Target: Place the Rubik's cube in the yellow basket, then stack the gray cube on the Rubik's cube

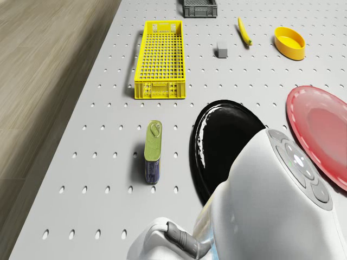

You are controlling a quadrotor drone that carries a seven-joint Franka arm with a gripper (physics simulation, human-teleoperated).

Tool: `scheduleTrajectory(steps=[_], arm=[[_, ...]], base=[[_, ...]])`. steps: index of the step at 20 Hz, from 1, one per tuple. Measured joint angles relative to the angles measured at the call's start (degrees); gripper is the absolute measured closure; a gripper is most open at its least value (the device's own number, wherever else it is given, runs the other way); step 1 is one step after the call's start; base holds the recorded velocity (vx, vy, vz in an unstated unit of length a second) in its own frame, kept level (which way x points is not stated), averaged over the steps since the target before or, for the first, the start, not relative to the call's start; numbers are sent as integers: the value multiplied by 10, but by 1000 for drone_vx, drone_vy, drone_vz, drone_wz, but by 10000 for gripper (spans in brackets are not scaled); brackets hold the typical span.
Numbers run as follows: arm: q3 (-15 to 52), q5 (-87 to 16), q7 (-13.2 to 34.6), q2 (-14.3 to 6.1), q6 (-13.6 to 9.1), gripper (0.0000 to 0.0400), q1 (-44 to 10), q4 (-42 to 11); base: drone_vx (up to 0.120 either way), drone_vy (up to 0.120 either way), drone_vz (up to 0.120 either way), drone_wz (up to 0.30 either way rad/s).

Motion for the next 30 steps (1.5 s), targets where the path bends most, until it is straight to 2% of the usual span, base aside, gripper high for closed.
scheduleTrajectory(steps=[5,10,17,30], arm=[[59,-89,75,-33,-52,0,-112,-34],[87,-115,113,-58,-72,0,-170,-42],[106,-118,138,-85,-71,0,-205,-44],[124,-100,159,-126,-41,0,-230,-41]], base=[[120,0,-120,0],[40,0,-120,0],[0,57,-120,0],[0,0,-120,0]])
